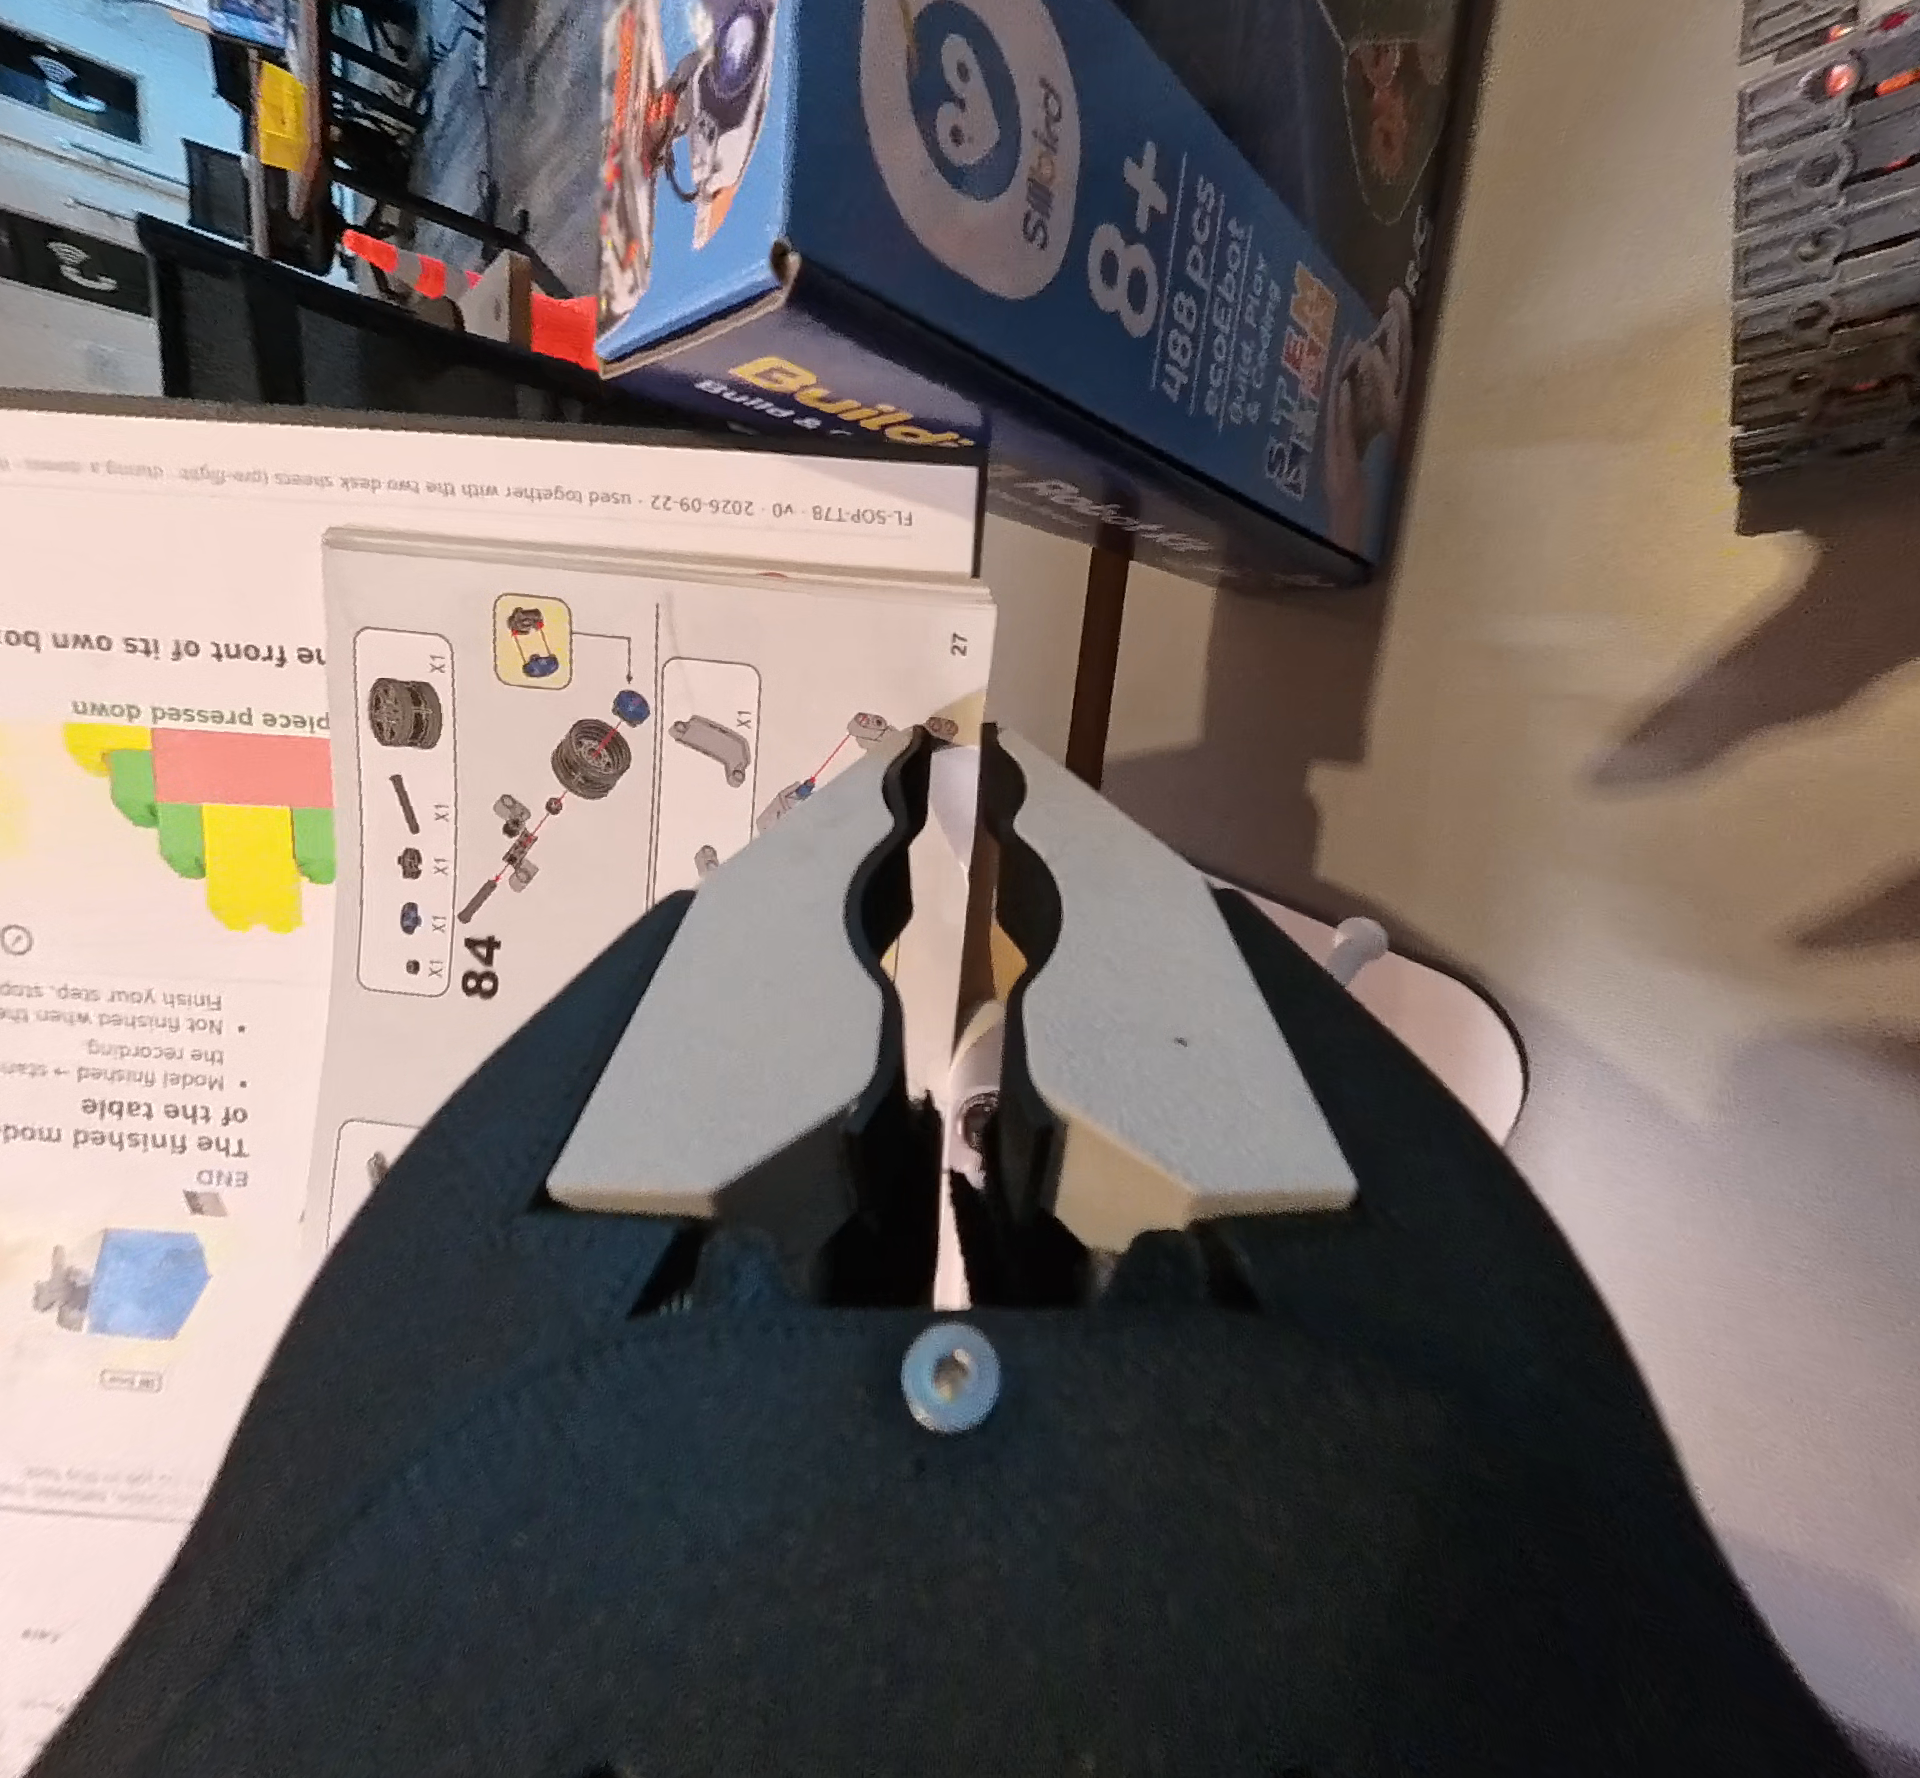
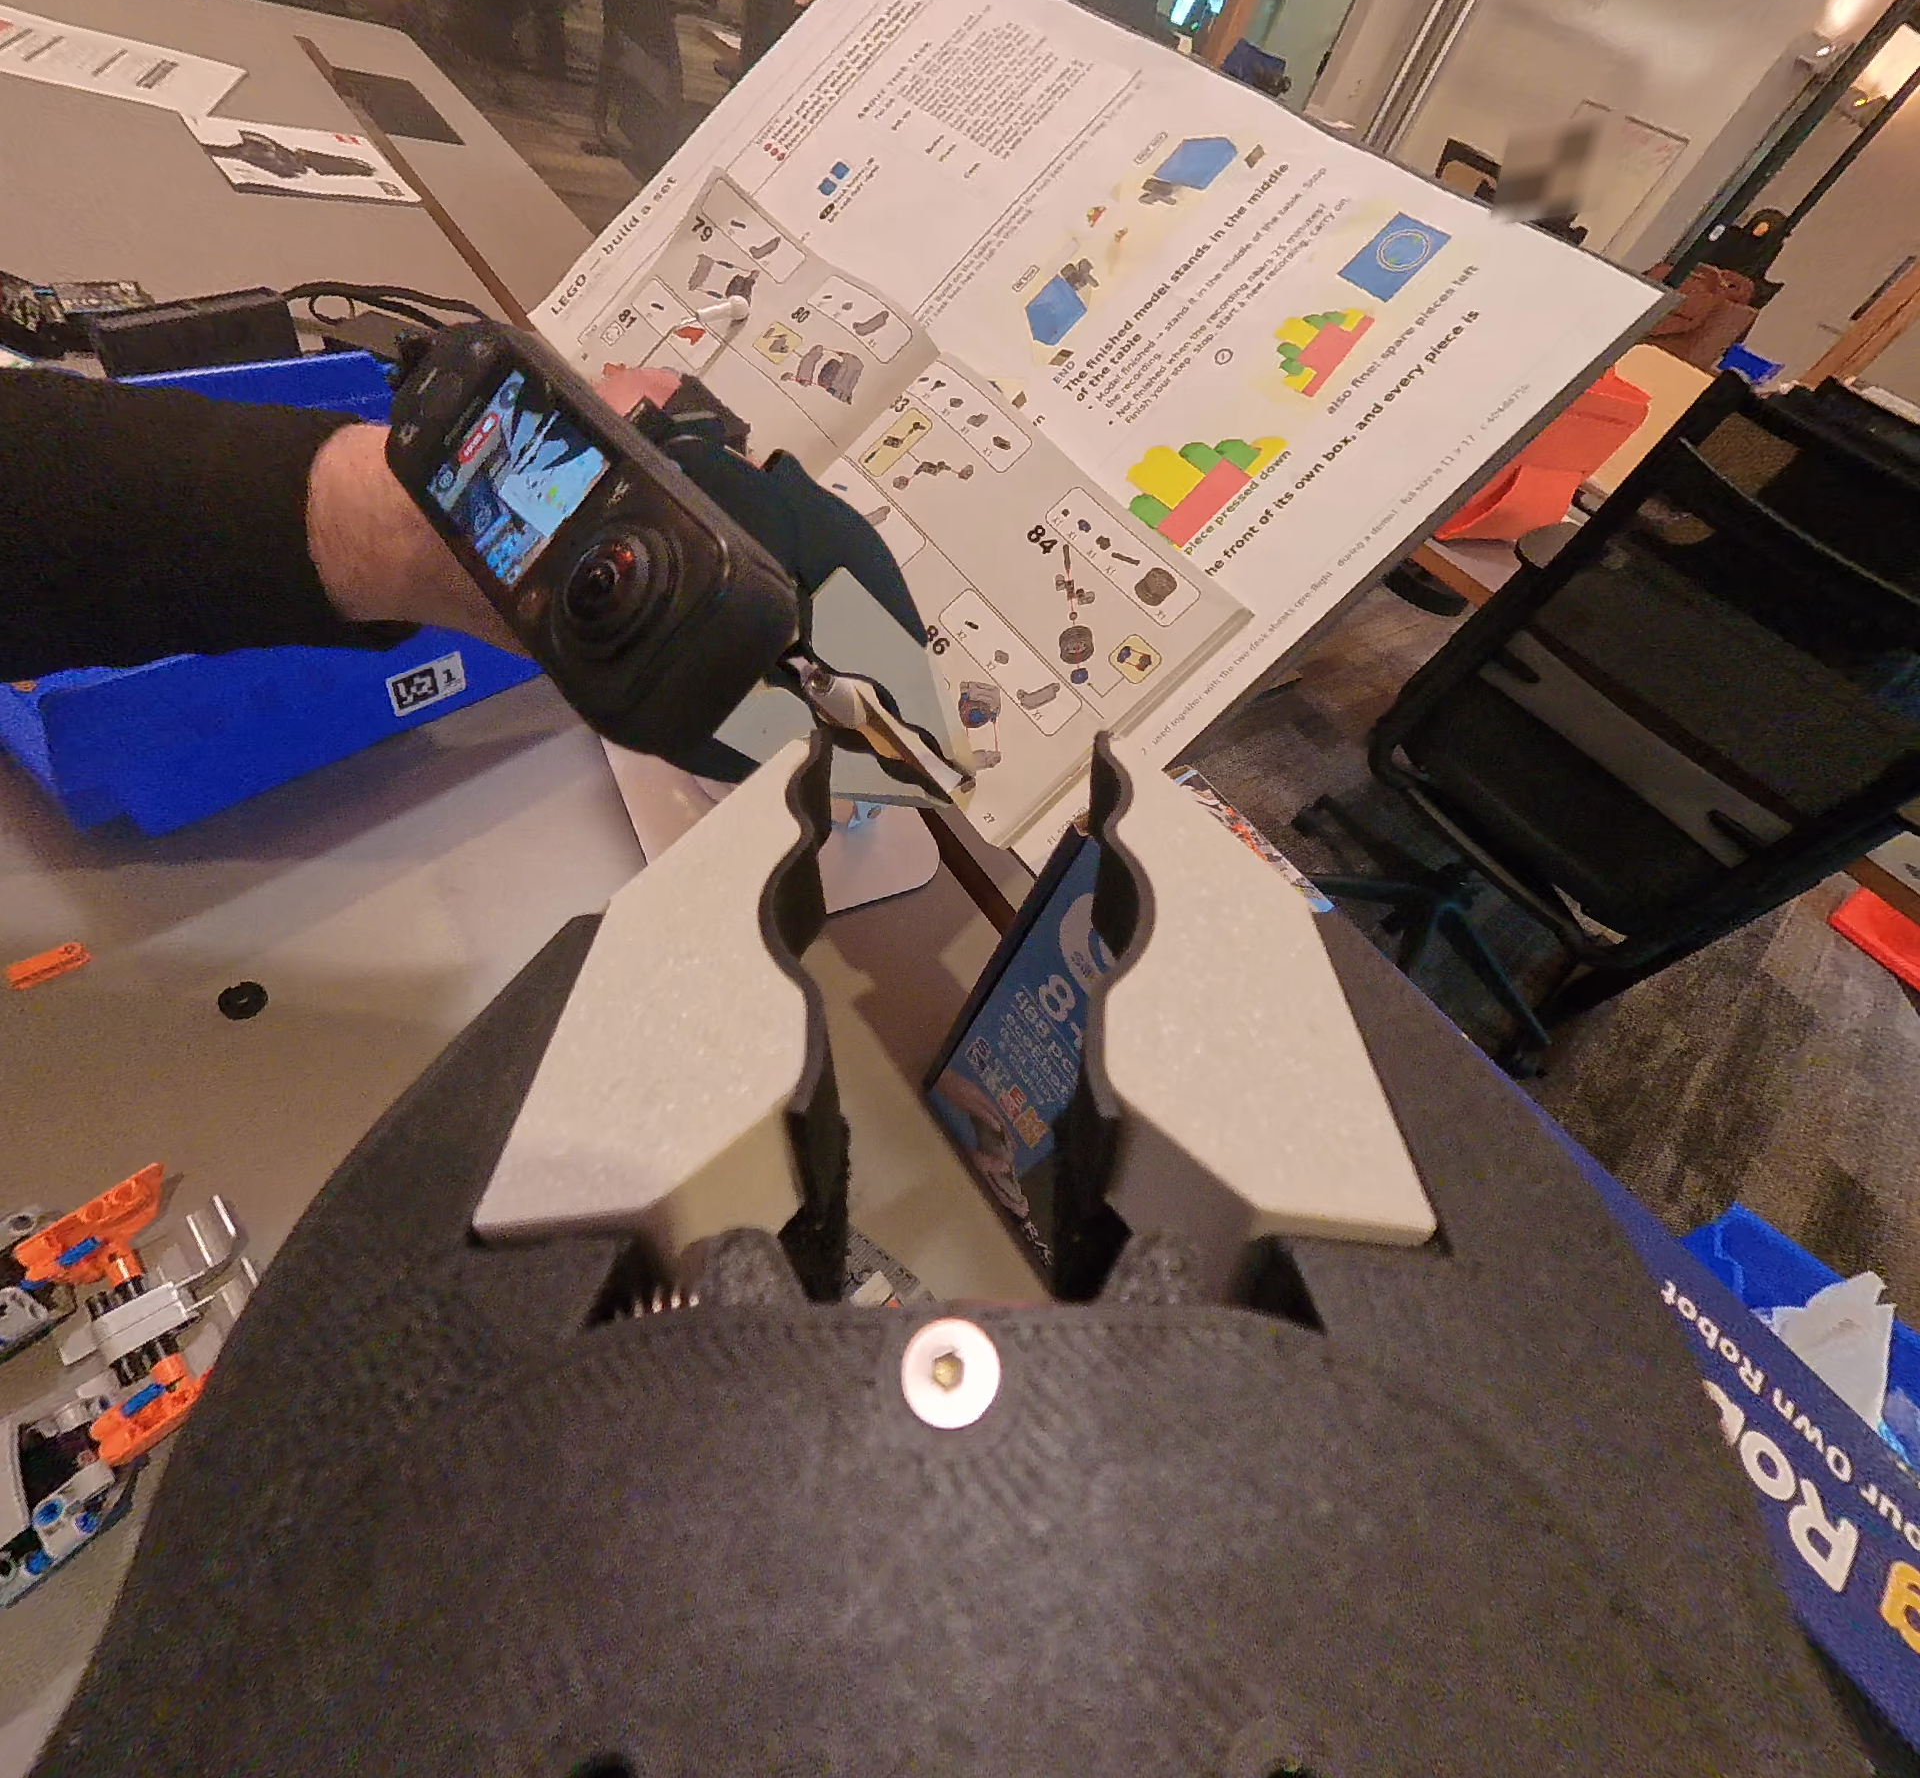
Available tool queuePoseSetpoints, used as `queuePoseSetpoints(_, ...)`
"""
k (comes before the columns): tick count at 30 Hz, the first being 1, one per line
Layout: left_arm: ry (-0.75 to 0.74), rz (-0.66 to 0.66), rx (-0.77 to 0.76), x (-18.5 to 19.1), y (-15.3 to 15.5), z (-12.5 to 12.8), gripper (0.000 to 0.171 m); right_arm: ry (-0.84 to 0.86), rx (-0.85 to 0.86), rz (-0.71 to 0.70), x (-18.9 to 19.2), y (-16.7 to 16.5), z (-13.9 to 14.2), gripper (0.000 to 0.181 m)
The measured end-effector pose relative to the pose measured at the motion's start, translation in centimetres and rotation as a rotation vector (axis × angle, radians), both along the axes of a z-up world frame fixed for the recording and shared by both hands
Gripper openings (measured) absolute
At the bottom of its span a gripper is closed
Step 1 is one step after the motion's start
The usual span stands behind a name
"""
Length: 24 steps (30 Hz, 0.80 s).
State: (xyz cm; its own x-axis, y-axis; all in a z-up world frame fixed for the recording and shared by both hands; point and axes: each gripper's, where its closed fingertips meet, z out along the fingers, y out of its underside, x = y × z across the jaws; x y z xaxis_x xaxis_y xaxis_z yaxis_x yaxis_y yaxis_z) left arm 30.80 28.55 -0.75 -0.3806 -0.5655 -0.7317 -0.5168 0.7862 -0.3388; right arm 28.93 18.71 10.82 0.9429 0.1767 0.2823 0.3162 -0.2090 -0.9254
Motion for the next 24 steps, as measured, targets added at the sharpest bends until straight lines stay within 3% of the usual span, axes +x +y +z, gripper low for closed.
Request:
queuePoseSetpoints(9,0.046,-0.003,-0.092,-0.04,-0.07,-0.09,0.004,0.003,0.0,0.001,0.07,-0.02,0.0,0.048)
queuePoseSetpoints(24,0.107,-0.013,-0.092,-0.02,0.04,-0.13,0.004,0.01,-0.004,0.003,0.21,0.03,-0.12,0.048)
